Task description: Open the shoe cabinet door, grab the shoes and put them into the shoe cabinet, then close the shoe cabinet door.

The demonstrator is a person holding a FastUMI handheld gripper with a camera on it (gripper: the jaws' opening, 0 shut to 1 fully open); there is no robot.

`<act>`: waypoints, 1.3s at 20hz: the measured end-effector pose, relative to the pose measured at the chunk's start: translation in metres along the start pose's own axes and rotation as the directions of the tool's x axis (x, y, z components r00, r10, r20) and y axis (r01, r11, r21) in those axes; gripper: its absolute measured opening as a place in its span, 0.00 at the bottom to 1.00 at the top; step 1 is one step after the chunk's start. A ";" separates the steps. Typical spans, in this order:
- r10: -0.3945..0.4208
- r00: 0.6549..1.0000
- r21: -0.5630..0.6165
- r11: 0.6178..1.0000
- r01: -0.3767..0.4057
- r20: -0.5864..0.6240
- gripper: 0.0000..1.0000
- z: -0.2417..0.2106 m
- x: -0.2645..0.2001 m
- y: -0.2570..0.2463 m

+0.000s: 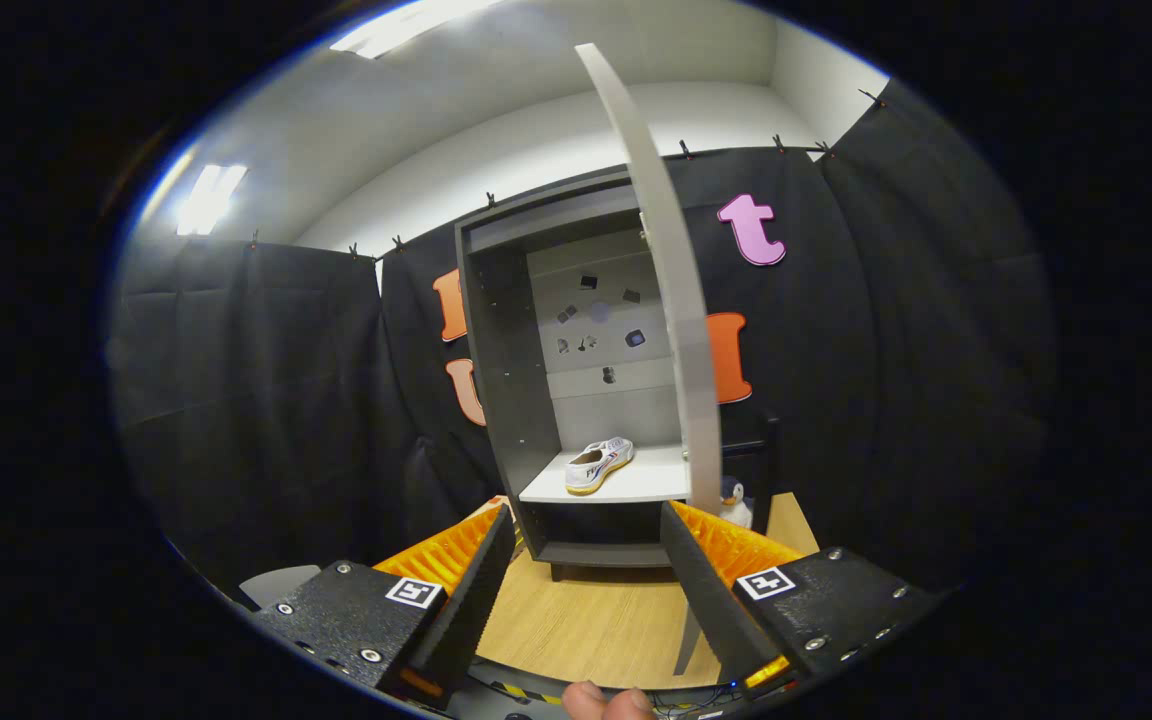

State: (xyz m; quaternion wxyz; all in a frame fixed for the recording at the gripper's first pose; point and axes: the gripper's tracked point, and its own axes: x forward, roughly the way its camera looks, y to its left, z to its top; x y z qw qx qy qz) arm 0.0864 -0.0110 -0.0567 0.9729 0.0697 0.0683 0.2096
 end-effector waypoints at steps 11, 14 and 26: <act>-0.127 0.992 -0.063 0.990 0.128 0.024 0.92 0.014 0.003 -0.121; -0.111 0.994 -0.088 0.990 0.111 0.006 0.92 0.008 0.020 -0.115; -0.075 0.996 -0.107 0.992 0.070 -0.044 0.88 -0.004 0.069 -0.012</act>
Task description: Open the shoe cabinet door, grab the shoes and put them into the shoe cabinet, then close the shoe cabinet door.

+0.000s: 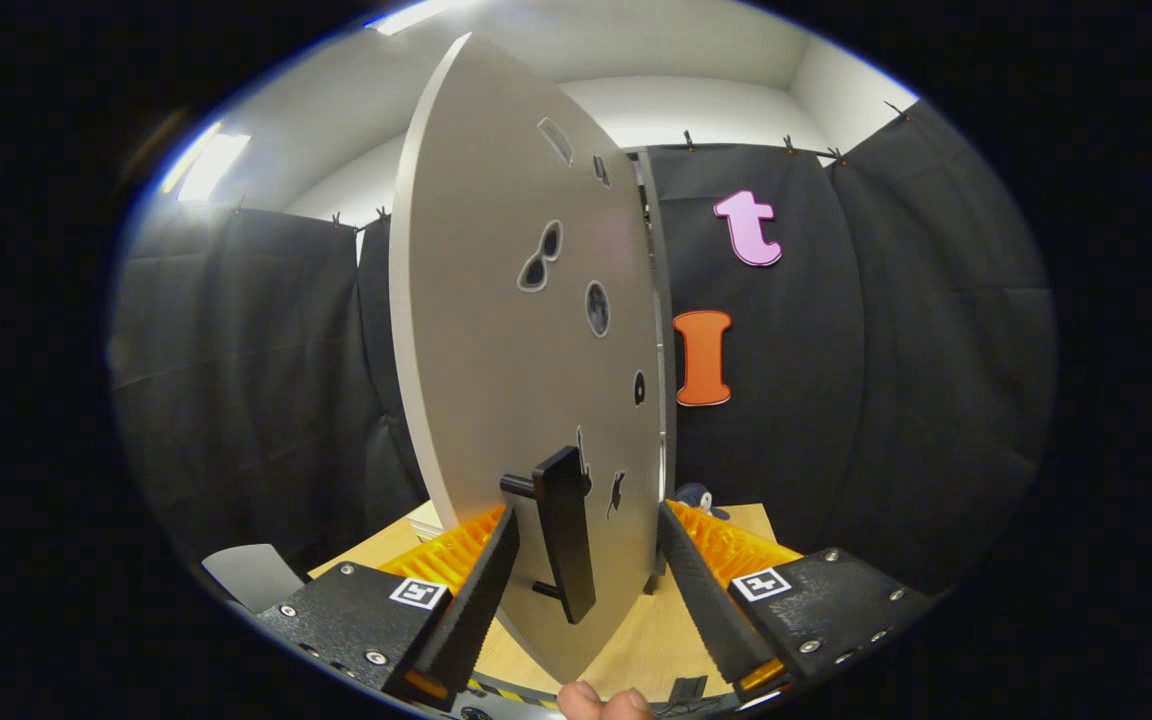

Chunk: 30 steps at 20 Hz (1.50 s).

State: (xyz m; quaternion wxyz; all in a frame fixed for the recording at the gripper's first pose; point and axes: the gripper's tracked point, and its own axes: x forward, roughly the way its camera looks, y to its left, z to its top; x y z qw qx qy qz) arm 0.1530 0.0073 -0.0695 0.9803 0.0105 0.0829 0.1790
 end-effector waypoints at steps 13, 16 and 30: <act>-0.050 0.999 -0.040 0.998 0.050 -0.010 0.90 0.005 0.096 0.130; -0.050 0.998 -0.015 0.999 0.050 -0.031 0.90 -0.001 0.120 0.153; 0.041 0.997 -0.034 0.998 -0.044 -0.067 0.88 -0.007 0.186 0.184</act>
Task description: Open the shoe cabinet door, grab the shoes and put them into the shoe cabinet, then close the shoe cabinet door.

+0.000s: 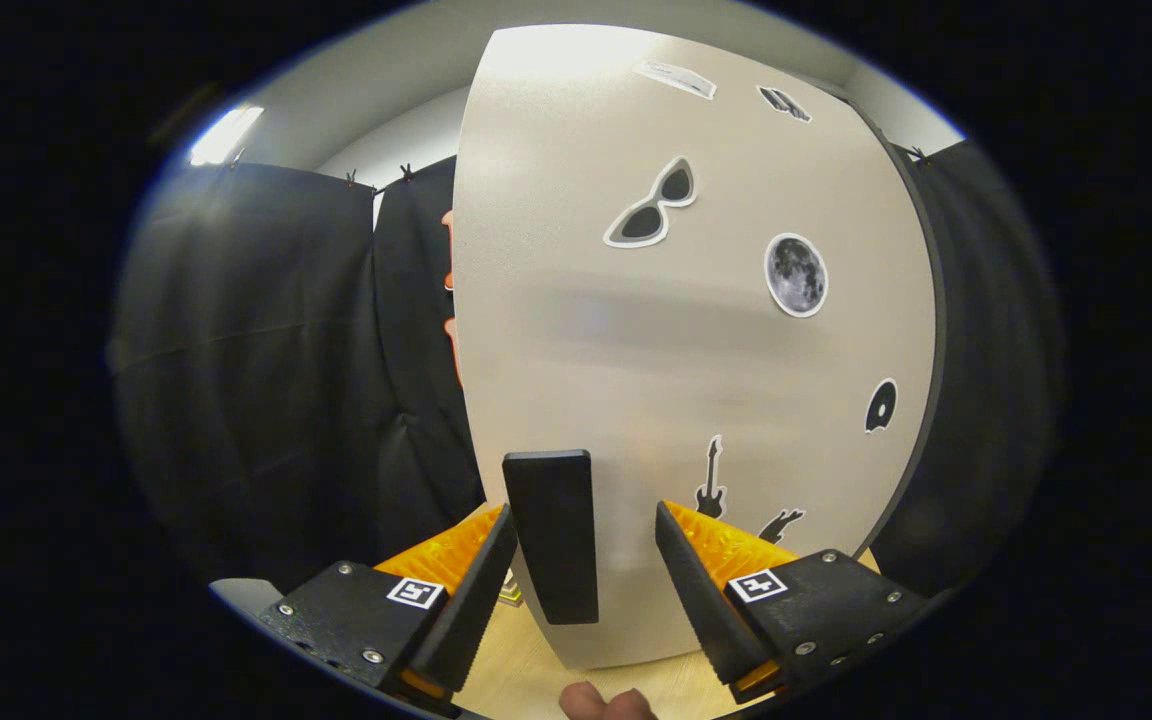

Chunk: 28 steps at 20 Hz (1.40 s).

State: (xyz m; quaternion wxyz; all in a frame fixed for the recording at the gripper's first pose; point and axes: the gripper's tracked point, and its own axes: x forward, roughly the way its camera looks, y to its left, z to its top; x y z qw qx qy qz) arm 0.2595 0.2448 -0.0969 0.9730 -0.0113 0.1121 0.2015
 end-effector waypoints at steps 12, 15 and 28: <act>-0.024 1.000 -0.026 0.999 0.024 0.015 0.88 0.003 0.025 -0.007; -0.017 1.000 -0.012 1.000 0.017 0.016 0.88 0.004 0.026 -0.007; -0.030 1.000 0.008 1.000 0.030 0.000 0.90 0.005 0.024 -0.007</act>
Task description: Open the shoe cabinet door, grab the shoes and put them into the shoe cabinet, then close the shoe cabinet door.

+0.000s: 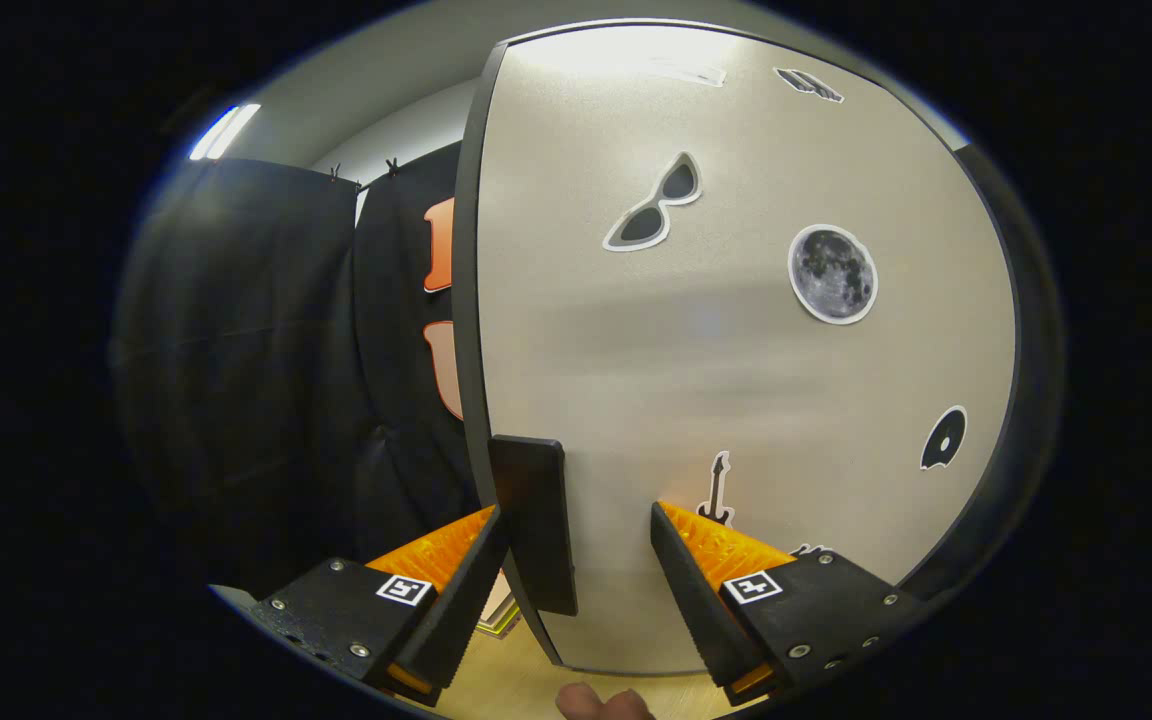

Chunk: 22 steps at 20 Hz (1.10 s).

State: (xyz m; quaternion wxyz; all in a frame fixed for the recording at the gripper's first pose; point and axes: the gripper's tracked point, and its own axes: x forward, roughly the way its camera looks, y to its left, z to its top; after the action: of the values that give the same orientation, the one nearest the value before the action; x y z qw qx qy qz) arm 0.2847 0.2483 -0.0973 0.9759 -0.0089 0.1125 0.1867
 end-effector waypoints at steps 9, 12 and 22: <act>-0.151 0.988 0.023 0.988 0.150 0.023 0.90 0.012 -0.034 0.012; -0.164 0.986 0.019 0.986 0.163 0.039 0.91 0.019 -0.067 0.021; -0.283 0.957 -0.020 0.958 0.285 0.066 0.91 0.026 -0.208 -0.017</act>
State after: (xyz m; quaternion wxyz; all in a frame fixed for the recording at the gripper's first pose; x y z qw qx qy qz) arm 0.1083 0.1584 -0.0261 0.9954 -0.0337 0.0768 0.0463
